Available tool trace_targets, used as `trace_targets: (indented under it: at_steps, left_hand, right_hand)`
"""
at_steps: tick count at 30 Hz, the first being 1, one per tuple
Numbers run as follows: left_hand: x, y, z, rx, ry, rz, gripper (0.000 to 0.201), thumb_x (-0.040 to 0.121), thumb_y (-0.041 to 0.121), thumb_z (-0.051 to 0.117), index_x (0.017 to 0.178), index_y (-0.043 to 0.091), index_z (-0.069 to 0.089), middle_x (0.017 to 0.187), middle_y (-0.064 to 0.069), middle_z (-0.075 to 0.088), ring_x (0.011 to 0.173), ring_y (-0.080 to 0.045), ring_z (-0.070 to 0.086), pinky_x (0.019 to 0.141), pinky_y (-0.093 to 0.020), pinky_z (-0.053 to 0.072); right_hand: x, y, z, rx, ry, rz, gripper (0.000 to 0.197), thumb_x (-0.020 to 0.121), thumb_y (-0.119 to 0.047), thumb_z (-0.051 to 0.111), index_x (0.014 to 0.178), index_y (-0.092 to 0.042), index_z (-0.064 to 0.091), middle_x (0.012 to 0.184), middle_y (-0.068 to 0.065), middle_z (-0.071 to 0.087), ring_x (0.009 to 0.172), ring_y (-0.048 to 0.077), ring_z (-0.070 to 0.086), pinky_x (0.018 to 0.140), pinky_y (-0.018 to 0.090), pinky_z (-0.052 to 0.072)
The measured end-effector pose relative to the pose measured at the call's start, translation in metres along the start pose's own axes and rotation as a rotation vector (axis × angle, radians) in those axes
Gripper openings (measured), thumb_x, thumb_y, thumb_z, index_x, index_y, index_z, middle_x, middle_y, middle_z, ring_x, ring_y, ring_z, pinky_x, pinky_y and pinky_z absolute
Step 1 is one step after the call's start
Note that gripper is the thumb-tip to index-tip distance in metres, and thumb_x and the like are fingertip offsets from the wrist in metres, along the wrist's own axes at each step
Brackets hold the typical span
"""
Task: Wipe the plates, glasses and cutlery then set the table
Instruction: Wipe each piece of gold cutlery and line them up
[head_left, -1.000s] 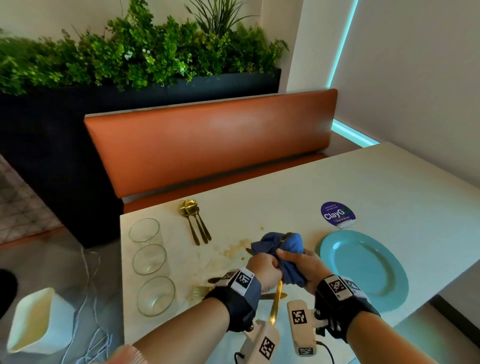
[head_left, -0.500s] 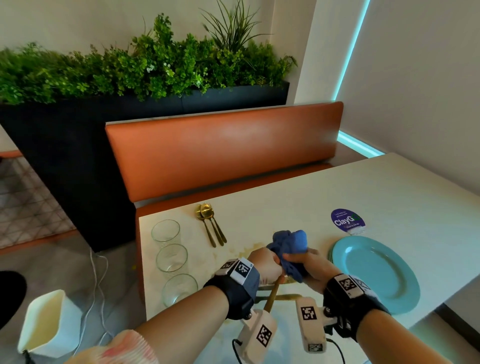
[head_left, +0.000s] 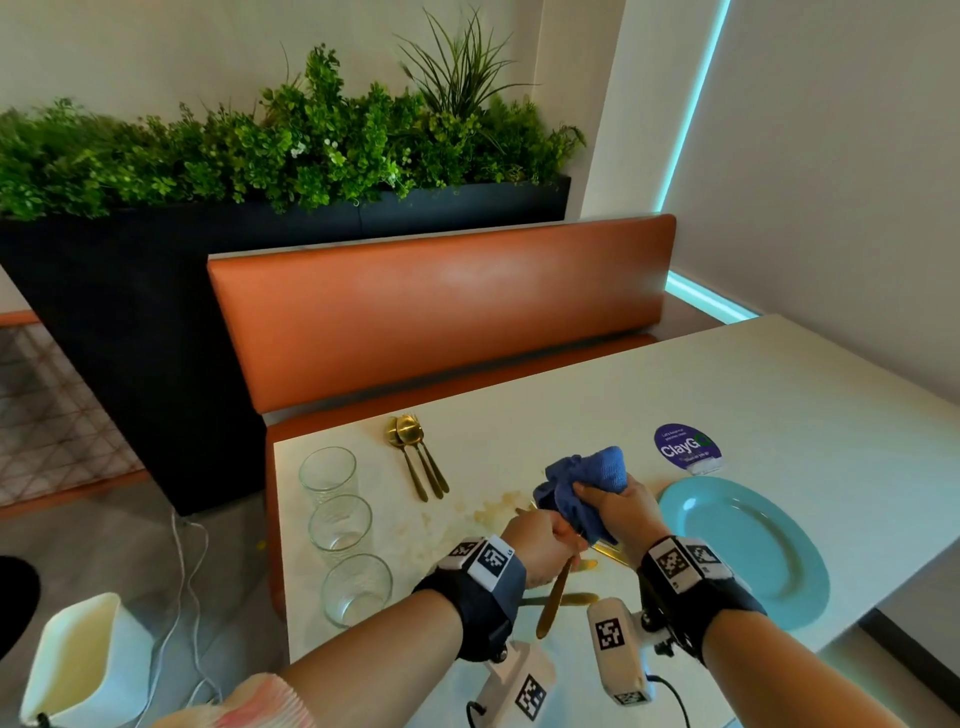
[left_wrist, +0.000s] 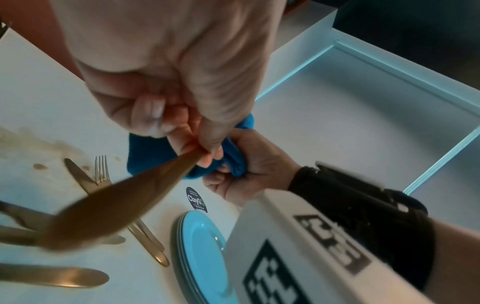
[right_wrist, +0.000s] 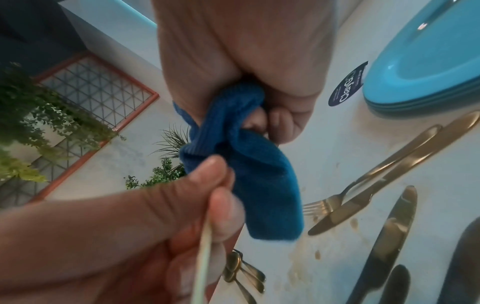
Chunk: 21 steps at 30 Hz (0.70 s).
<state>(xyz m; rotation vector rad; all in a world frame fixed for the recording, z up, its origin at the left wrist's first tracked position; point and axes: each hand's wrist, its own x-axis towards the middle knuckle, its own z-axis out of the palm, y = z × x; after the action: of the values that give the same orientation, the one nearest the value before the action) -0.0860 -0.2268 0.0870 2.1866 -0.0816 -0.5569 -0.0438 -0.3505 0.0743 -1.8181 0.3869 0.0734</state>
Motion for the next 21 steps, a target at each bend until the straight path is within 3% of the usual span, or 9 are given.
trace_targets:
  at_steps: [2,4,8,11,13,16,19,21]
  left_hand:
    - [0.001,-0.005,0.0,-0.059,-0.036,-0.003,0.02,0.093,0.027,0.05,0.08,0.017,0.062,0.088,-0.005,0.065,0.081,-0.019,0.056,0.082,-0.033,0.047]
    - [-0.005,-0.01,0.0,-0.109,-0.098,-0.03,0.025,0.095,0.031,0.049,0.09,0.015,0.067,0.077,-0.001,0.064,0.067,-0.012,0.052,0.079,-0.032,0.047]
    - [-0.011,-0.017,0.0,-0.166,-0.196,-0.03,0.034,0.097,0.032,0.047,0.111,0.007,0.066,0.072,0.009,0.062,0.063,0.001,0.047,0.072,-0.019,0.04]
    - [-0.005,-0.013,-0.009,-0.159,-0.169,-0.016,0.029,0.098,0.026,0.046,0.107,0.007,0.067,0.068,0.01,0.061,0.066,0.0,0.053,0.07,-0.017,0.04]
    - [-0.001,-0.013,-0.015,-0.15,-0.155,-0.043,0.029,0.098,0.022,0.047,0.106,0.004,0.068,0.064,0.01,0.059,0.055,0.006,0.052,0.063,-0.012,0.039]
    - [0.003,-0.022,-0.027,-0.196,-0.083,-0.113,0.03,0.097,0.023,0.048,0.112,0.004,0.067,0.066,0.01,0.061,0.062,0.004,0.05,0.073,-0.016,0.041]
    - [0.011,-0.026,-0.037,-0.305,0.021,-0.157,0.03,0.098,0.024,0.046,0.113,0.007,0.065,0.073,0.008,0.061,0.063,-0.003,0.044,0.065,-0.018,0.038]
    - [0.018,-0.018,-0.038,-0.327,0.046,-0.137,0.031,0.098,0.024,0.045,0.113,0.006,0.065,0.075,0.005,0.061,0.06,-0.004,0.042,0.058,-0.015,0.035]
  right_hand:
    - [0.003,-0.001,-0.005,-0.08,0.051,-0.01,0.017,0.087,-0.019,0.064,0.091,-0.005,0.054,0.081,0.012,0.058,0.083,0.026,0.055,0.073,0.032,0.042]
    - [0.01,-0.002,-0.013,-0.119,0.085,0.014,0.024,0.086,-0.029,0.064,0.081,-0.007,0.055,0.07,0.009,0.056,0.079,0.027,0.055,0.066,0.033,0.043]
    - [0.02,-0.003,-0.025,-0.12,0.119,0.055,0.031,0.084,-0.037,0.065,0.069,-0.012,0.054,0.075,0.015,0.059,0.078,0.031,0.057,0.077,0.043,0.048]
    - [0.022,-0.012,-0.03,-0.111,0.105,0.027,0.027,0.085,-0.035,0.063,0.079,-0.009,0.057,0.078,0.012,0.062,0.08,0.032,0.059,0.076,0.035,0.051]
    - [0.025,-0.024,-0.043,-0.136,0.135,-0.025,0.022,0.089,-0.029,0.059,0.085,-0.007,0.057,0.076,0.011,0.061,0.079,0.031,0.06,0.07,0.027,0.05]
    - [0.042,-0.029,-0.069,-0.102,0.254,0.005,0.042,0.085,-0.041,0.06,0.101,-0.001,0.06,0.092,0.019,0.064,0.088,0.035,0.061,0.084,0.045,0.05]
    - [0.041,-0.023,-0.071,0.032,0.174,0.082,0.042,0.086,-0.041,0.061,0.1,-0.002,0.056,0.093,0.014,0.061,0.085,0.029,0.059,0.084,0.045,0.051]
    - [0.031,-0.017,-0.055,0.107,0.041,0.128,0.04,0.087,-0.045,0.058,0.102,-0.008,0.057,0.089,0.009,0.062,0.077,0.025,0.06,0.072,0.039,0.053]
